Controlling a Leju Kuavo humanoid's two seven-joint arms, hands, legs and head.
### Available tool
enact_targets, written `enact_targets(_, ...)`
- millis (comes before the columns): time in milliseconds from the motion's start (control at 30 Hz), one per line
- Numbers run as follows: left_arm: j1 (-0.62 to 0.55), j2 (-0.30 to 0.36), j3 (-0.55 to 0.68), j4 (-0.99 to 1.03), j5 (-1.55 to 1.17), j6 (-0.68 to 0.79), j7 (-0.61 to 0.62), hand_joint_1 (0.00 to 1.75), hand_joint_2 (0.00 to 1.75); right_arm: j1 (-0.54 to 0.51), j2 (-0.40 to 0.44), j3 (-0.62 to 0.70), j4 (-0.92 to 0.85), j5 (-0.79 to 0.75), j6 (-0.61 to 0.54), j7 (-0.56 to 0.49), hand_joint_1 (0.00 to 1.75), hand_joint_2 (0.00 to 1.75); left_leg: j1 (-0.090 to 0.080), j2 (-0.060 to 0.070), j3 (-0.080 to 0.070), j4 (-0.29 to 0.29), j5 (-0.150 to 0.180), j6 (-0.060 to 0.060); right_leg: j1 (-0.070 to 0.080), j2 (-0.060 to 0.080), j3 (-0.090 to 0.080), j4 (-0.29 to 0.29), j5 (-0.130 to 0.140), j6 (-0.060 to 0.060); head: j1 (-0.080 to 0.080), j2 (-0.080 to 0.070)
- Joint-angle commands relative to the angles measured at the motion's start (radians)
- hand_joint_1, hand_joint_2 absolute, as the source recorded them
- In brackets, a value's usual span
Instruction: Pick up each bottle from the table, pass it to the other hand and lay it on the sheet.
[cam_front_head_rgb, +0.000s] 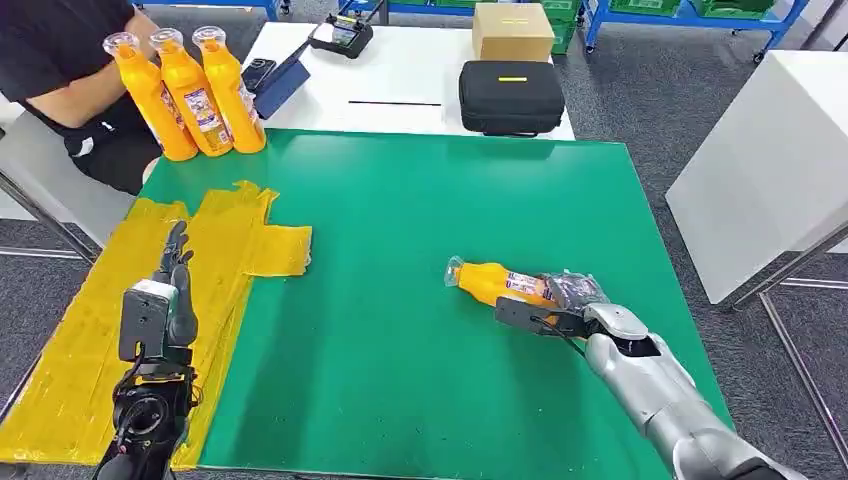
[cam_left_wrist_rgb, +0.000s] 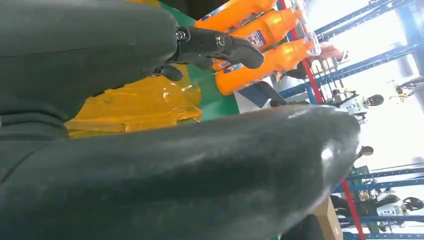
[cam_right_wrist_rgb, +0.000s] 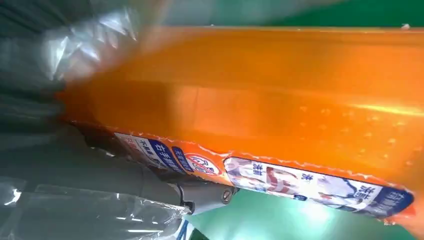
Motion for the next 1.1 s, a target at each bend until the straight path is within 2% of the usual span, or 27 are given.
enact_targets(33,0.000,-0.027,0.020,-0.003,0.277,-0.237,0.070,0.00,0.00,0.183,0.142,-0.227,-0.242,-0.605,0.203,-0.385,1.75,1.75,0.002,-0.003,0.001,-0.001,0.000,-0.002,0.002,-0.003,0.002,-0.002,0.000,-0.001,0.000,0.000)
enact_targets(67,-0.002,-0.037,0.003,0.008,0.309,-0.260,0.066,0.00,0.00,0.226,0.159,-0.215,-0.370,-0.742,0.267,-0.349,1.75,1.75,0.001,-0.003,0.000,-0.002,0.001,-0.002,0.002,-0.003,0.000,-0.002,0.000,-0.002,0.000,0.000)
enact_targets(100,0.006,-0.069,0.011,0.009,0.435,-0.336,0.081,0.00,1.75,0.239,0.189,-0.202,-0.438,-0.828,0.279,-0.412,1.75,1.75,0.002,-0.001,-0.001,-0.002,0.000,-0.002,0.002,-0.001,0.002,-0.002,0.001,-0.002,0.000,0.000)
enact_targets(133,0.031,-0.089,-0.001,-0.020,0.518,-0.376,0.096,0.00,1.75,0.227,0.222,-0.130,-0.481,-0.840,0.244,-0.401,1.75,1.75,0.002,-0.001,-0.001,-0.003,0.000,-0.003,0.002,-0.001,0.005,-0.003,0.000,-0.003,0.002,0.000)
enact_targets(167,0.050,-0.097,-0.021,-0.048,0.556,-0.387,0.099,0.00,1.75,0.214,0.244,-0.083,-0.486,-0.868,0.221,-0.392,1.75,1.75,0.004,0.007,0.002,-0.002,-0.002,-0.003,0.004,0.007,0.006,-0.002,0.002,-0.003,0.002,0.000)
enact_targets(233,0.068,-0.098,-0.062,-0.085,0.576,-0.362,0.097,0.00,1.75,0.195,0.265,-0.015,-0.481,-0.904,0.171,-0.381,1.75,1.75,0.002,0.011,-0.003,-0.001,-0.003,-0.006,0.002,0.011,0.002,0.002,0.001,-0.004,-0.001,0.000)
enact_targets(333,0.065,-0.084,-0.081,-0.094,0.588,-0.351,0.097,0.00,1.75,0.186,0.252,0.018,-0.464,-0.935,0.157,-0.400,1.75,1.75,0.002,0.001,-0.013,0.001,0.001,-0.004,0.002,0.002,-0.007,0.004,0.000,-0.003,-0.002,0.000)
enact_targets(367,0.076,-0.092,-0.092,-0.120,0.602,-0.361,0.093,0.00,1.75,0.187,0.281,0.031,-0.466,-0.933,0.148,-0.401,1.75,1.75,0.002,-0.001,-0.012,0.000,0.001,-0.004,0.003,-0.001,-0.006,0.003,-0.001,-0.003,0.000,0.000)
enact_targets(533,0.111,-0.090,-0.177,-0.227,0.508,-0.276,0.061,0.00,1.75,0.145,0.378,0.056,-0.413,-0.945,0.063,-0.351,1.75,1.75,0.003,0.003,-0.018,0.001,0.001,-0.003,0.002,0.003,-0.012,0.004,0.000,-0.002,-0.001,0.000)
enact_targets(733,0.009,-0.083,-0.233,-0.143,0.520,-0.242,0.068,0.00,1.75,0.060,0.410,0.081,-0.359,-0.988,0.046,-0.328,1.75,1.75,0.001,-0.003,-0.020,0.002,0.001,-0.004,0.001,-0.003,-0.012,0.005,-0.002,-0.003,0.000,0.000)
enact_targets(800,0.002,-0.075,-0.241,-0.134,0.538,-0.236,0.066,0.00,1.75,0.059,0.413,0.093,-0.356,-0.991,0.035,-0.314,1.75,1.75,0.002,-0.003,-0.024,0.000,0.004,-0.003,0.001,-0.003,-0.016,0.004,0.001,-0.002,0.000,0.000)
enact_targets(1100,0.008,-0.057,-0.291,-0.161,0.554,-0.200,0.070,0.00,1.75,-0.030,0.476,0.176,-0.200,-0.952,-0.015,-0.267,1.75,1.75,0.002,-0.002,-0.021,0.000,0.002,-0.003,0.001,-0.002,-0.014,0.003,-0.001,-0.002,0.000,0.000)
